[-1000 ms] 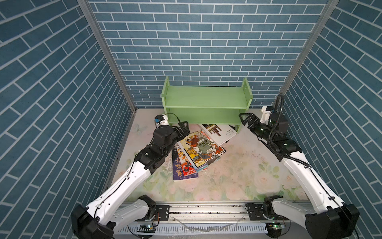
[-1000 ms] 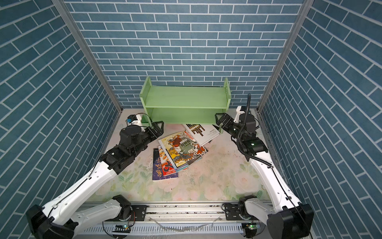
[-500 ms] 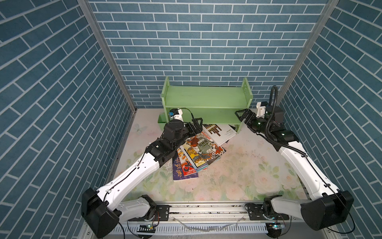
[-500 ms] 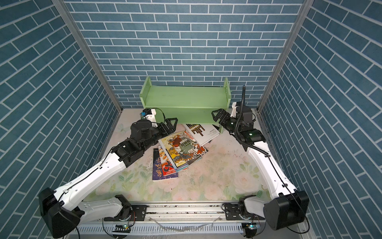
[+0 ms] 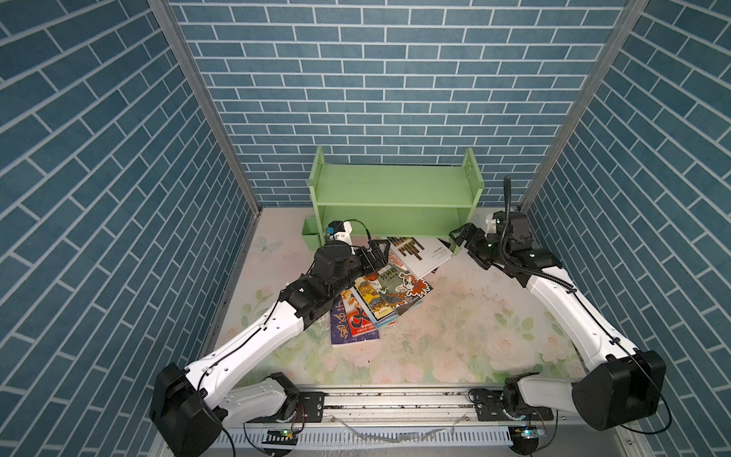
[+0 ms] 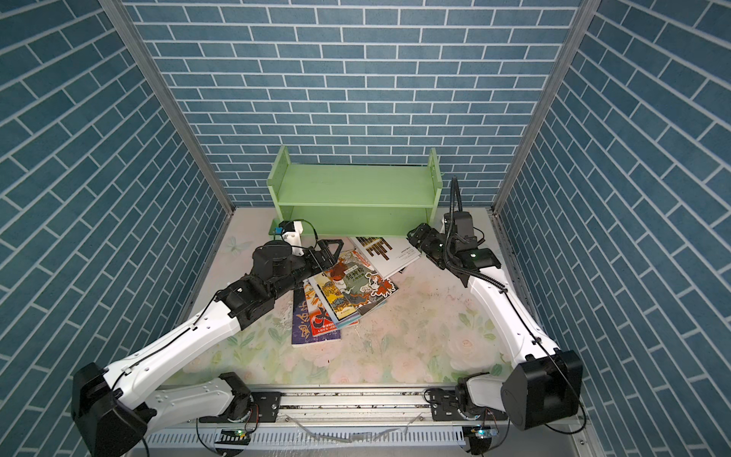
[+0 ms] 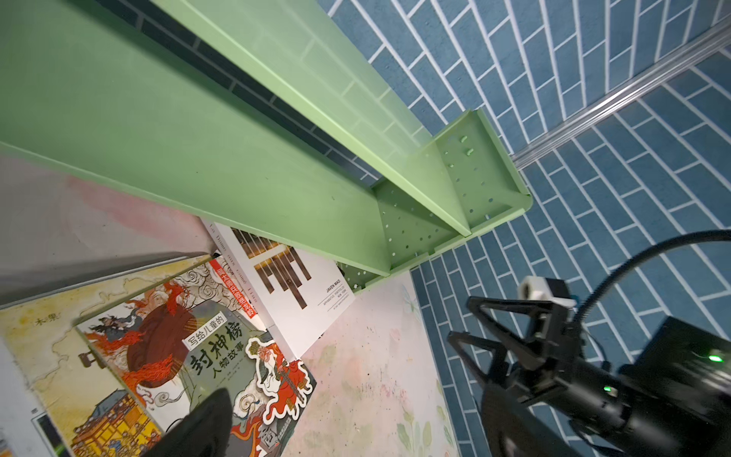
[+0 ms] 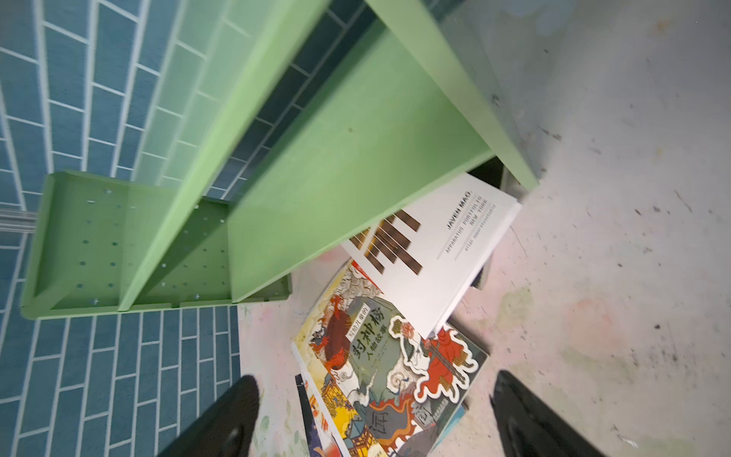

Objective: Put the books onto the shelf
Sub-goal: 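Reach both grippers forward toward the book pile near the green shelf, then grasp the white JAVEN MAO portfolio with the right gripper while the left hovers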

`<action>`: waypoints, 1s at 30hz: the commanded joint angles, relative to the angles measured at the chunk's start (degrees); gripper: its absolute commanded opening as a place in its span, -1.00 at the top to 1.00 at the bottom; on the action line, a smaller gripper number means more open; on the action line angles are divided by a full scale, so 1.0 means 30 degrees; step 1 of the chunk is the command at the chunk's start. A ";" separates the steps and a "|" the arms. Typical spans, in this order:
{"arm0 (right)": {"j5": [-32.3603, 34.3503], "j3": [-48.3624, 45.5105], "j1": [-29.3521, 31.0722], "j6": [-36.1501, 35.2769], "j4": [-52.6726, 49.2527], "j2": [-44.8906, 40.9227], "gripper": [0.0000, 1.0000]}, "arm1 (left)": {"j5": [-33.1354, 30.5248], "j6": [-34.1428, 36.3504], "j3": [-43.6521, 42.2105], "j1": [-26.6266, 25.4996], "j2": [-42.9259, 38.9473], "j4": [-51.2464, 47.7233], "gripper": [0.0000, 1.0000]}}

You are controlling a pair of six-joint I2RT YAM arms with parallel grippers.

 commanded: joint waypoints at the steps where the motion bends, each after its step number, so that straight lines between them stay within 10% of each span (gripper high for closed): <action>1: 0.0868 -0.2483 0.0145 0.3353 0.2297 -0.0669 -0.83 | 0.1590 0.3119 0.2201 0.0122 -0.0272 -0.1313 -0.99; 7: 0.1815 -0.3877 0.0884 0.5002 0.5758 0.1039 -0.80 | 0.1153 0.6974 0.5961 0.0308 0.1319 -0.8364 -0.99; 18: -0.0726 -0.5223 0.1478 0.9257 1.6791 0.8005 -0.21 | 0.1851 0.8791 0.3829 0.0939 0.2807 -0.8663 -0.99; 30: -0.0101 -0.5379 0.1665 0.8594 1.5255 0.8778 0.01 | 0.0337 0.8712 0.5233 0.1389 0.4357 -0.9363 -0.99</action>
